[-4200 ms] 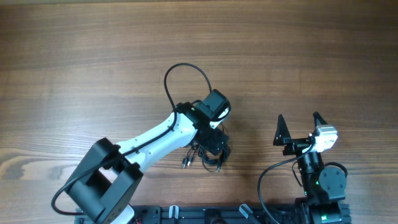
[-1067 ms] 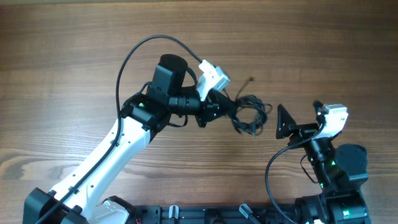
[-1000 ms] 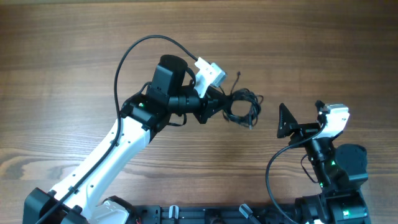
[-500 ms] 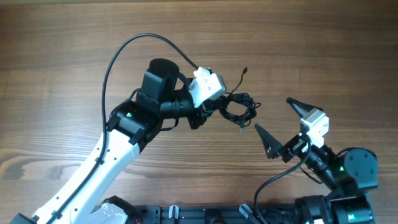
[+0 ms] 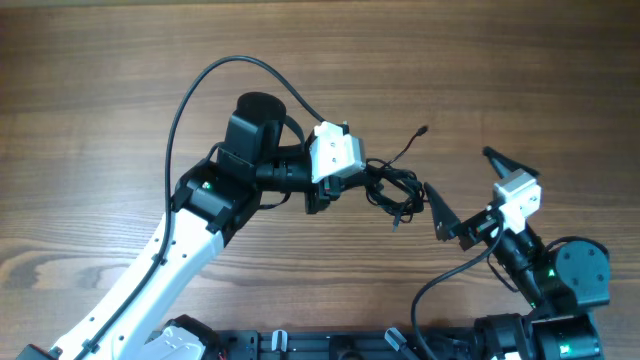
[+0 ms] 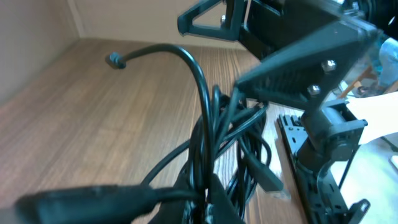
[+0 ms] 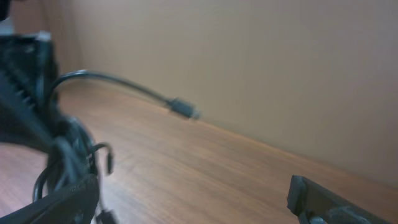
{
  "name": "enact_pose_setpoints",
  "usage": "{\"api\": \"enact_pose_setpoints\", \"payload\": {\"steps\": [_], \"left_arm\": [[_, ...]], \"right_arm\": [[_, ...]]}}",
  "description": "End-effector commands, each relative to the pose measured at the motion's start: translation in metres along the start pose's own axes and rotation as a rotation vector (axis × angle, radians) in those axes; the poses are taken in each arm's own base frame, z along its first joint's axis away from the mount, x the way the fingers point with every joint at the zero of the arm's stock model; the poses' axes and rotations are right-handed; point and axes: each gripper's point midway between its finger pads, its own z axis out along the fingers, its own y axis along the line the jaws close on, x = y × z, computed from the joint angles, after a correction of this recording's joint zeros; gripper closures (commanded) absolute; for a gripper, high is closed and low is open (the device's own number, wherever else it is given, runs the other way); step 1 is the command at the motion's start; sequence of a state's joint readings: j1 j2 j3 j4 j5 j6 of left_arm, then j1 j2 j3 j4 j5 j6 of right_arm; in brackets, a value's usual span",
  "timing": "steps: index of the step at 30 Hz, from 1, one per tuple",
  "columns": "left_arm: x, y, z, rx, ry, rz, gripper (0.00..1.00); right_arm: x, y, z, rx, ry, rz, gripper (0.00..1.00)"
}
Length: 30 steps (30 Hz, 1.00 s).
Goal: Untangle cables
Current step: 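Move the right gripper toward the held bundle and open it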
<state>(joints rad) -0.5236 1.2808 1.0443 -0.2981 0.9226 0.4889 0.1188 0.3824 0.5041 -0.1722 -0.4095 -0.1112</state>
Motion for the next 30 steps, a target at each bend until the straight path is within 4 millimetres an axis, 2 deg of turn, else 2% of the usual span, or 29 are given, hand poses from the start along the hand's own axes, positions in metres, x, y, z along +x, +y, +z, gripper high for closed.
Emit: {"api": "enact_pose_setpoints", "payload": {"steps": [1, 9, 12, 15, 18, 25, 28, 30], "left_arm": [[-0.017, -0.006, -0.005, 0.015, -0.054, 0.076, 0.96], [-0.025, -0.006, -0.006, 0.026, -0.081, 0.032, 0.96], [-0.032, -0.029, -0.002, 0.134, -0.113, 0.045, 0.96], [-0.036, -0.055, 0.011, 0.215, -0.112, 0.069, 0.96], [-0.037, -0.068, 0.017, 0.253, -0.112, 0.078, 0.96], [-0.036, -0.065, 0.018, 0.232, -0.099, 0.049, 0.96], [-0.034, -0.053, 0.018, 0.145, -0.071, 0.013, 0.96], [-0.031, -0.033, 0.016, 0.010, -0.039, -0.062, 0.96]], "right_arm": [[-0.012, 0.023, -0.003, -0.134, -0.029, -0.052, 0.00], [-0.008, 0.029, -0.004, -0.168, -0.014, -0.042, 0.00], [-0.008, 0.018, -0.002, -0.105, -0.013, -0.046, 0.00], [-0.014, 0.015, -0.002, -0.088, -0.037, -0.055, 0.00], [-0.018, 0.008, -0.002, -0.046, -0.047, -0.062, 0.00], [-0.012, -0.062, -0.013, 0.368, 0.000, -0.054, 0.00], [-0.016, -0.067, -0.015, 0.396, -0.016, -0.060, 0.00], [-0.019, -0.066, -0.015, 0.393, -0.027, -0.062, 0.00]]}}
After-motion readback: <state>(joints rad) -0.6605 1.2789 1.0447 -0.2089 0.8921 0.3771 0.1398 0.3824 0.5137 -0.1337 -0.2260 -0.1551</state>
